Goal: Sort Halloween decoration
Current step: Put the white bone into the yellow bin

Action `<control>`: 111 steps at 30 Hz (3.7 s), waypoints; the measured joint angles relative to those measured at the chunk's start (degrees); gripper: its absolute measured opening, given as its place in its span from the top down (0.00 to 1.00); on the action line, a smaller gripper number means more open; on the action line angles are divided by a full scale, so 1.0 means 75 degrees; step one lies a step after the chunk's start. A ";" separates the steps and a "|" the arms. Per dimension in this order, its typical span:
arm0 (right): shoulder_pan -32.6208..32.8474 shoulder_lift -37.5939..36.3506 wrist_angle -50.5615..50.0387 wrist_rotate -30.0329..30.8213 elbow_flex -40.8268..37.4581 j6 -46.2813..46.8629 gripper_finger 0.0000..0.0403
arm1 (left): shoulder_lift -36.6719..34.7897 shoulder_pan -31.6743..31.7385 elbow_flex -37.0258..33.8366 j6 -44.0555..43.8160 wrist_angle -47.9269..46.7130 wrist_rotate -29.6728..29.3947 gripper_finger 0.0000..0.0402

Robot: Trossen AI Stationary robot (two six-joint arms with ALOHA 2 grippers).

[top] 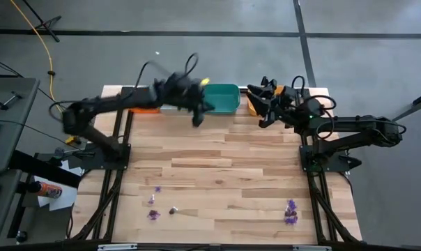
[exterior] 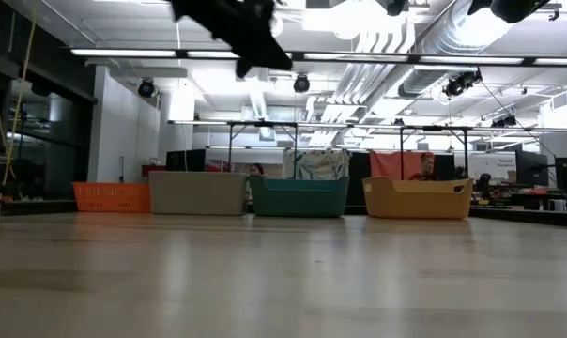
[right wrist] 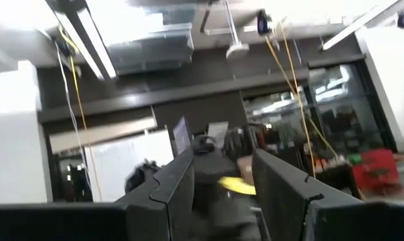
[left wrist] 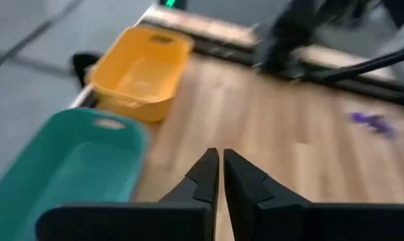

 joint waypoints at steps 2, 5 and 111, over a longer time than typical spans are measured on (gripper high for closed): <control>0.0000 0.0000 -0.0375 -0.0004 0.0000 0.0066 0.64 | -0.0783 -0.0441 -0.1309 -0.0358 0.1462 0.0016 0.99; 0.0000 0.0000 -0.0936 -0.0007 0.0000 0.0113 0.64 | -0.1829 -0.1066 -0.3048 -0.1057 0.3633 -0.0007 0.99; 0.7131 0.2690 -1.0711 -0.3352 -0.0303 1.5332 0.70 | -0.4326 -0.1955 -0.5240 -0.1009 0.4487 -0.2052 1.00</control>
